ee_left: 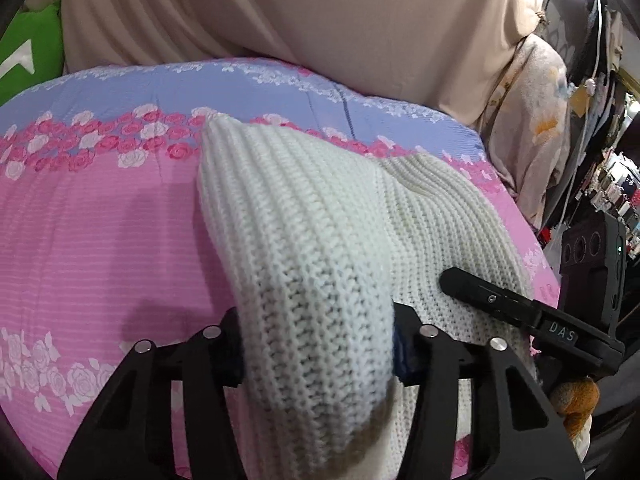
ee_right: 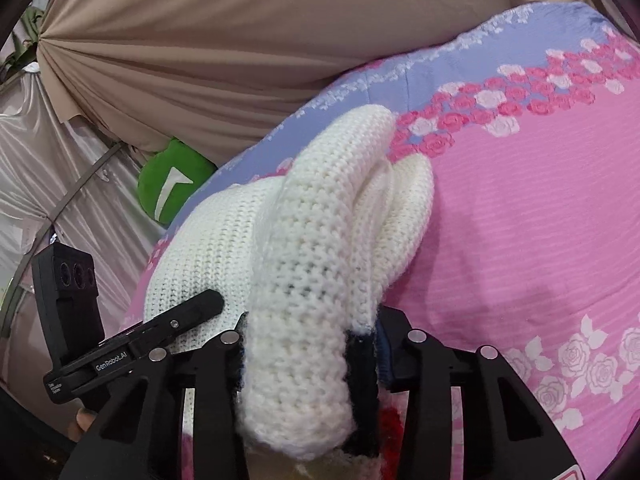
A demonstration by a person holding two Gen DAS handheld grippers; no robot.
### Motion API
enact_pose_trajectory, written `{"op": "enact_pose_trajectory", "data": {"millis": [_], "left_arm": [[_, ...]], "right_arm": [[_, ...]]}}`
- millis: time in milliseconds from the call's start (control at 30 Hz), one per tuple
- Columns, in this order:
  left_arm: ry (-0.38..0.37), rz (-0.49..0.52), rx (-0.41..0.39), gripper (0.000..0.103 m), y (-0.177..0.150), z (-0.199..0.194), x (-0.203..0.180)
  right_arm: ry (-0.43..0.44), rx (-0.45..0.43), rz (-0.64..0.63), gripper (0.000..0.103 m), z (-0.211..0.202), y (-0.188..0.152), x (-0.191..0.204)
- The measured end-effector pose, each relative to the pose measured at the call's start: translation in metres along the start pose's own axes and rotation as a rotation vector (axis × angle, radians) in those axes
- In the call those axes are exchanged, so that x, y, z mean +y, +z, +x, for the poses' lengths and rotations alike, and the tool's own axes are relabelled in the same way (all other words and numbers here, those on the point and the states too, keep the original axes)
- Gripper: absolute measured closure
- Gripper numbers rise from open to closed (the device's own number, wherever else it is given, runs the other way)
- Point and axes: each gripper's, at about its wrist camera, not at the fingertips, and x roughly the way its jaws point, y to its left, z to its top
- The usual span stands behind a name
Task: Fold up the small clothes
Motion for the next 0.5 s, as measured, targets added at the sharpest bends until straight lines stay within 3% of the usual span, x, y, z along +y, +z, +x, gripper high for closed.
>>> {"op": "enact_pose_trajectory", "data": {"millis": [133, 300, 400, 500], "left_arm": [[-0.053, 0.061, -0.082, 0.057, 0.019, -0.038, -0.010], [-0.090, 0.147, -0.295, 0.057, 0.055, -0.120, -0.011], [-0.063, 0.184, -0.407, 0.055, 0.077, -0.162, -0.002], [0.004, 0.195, -0.463, 0.051, 0.098, -0.177, 0.020]], "right_arm": [[-0.017, -0.108, -0.123, 0.064, -0.036, 0.015, 0.054], [0.058, -0.273, -0.254, 0.064, -0.077, 0.042, 0.121], [0.146, -0.338, -0.308, 0.063, -0.078, 0.067, 0.156], [0.215, -0.325, -0.291, 0.060, -0.045, 0.094, 0.172]]}}
